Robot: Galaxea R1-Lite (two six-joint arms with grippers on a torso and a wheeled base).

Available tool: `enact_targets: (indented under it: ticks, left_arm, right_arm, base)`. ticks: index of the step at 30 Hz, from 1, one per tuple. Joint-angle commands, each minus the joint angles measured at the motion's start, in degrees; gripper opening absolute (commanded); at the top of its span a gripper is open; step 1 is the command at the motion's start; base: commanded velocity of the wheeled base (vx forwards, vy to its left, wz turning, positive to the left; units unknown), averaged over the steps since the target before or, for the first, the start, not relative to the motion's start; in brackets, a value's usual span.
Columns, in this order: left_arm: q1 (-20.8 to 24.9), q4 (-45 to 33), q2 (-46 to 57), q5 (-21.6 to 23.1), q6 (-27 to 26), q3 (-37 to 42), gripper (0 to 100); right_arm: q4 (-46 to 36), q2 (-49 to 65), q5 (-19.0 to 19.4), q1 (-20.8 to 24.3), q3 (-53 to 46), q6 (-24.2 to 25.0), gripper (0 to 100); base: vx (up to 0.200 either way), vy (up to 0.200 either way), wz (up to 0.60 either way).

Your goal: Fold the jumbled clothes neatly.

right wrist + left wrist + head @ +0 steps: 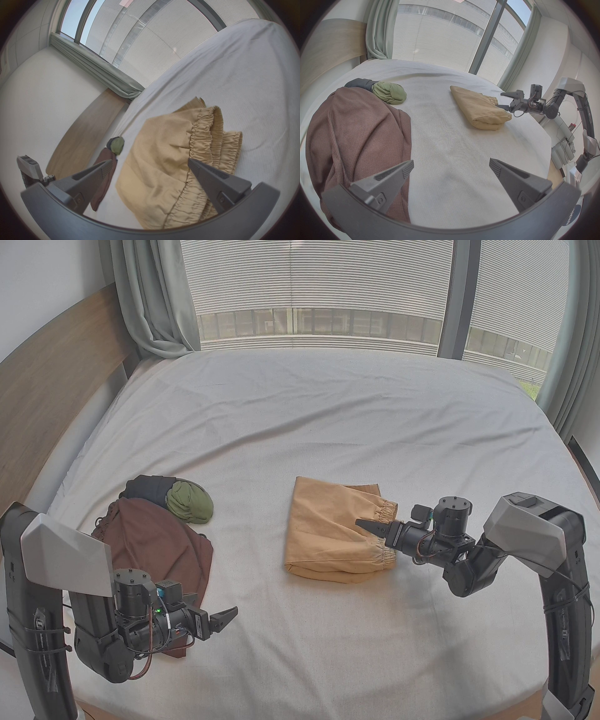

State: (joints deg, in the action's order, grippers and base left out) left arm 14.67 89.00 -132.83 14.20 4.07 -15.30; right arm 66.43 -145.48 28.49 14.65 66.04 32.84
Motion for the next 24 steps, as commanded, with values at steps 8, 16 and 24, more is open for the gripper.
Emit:
enact_targets:
  ticks: [8,16,24]
  left_arm:
    - [0.01,0.12,1.61,0.12,0.85,-0.43,100]
    - [0.98,-0.06,16.11,3.55,6.56,0.27,100]
    - [7.4,-0.06,29.56,3.11,5.95,5.89,100]
  right_arm:
    - [0.72,2.48,-0.8,-0.77,-2.14,0.29,100]
    - [6.52,24.81,-1.16,3.01,-20.6,0.64,100]
    - [9.07,46.34,-1.24,4.16,-47.4,-11.04,100]
  base:
    - [0.0,0.0,0.0]
    - [0.0,0.0,0.0]
    - [0.0,0.0,0.0]
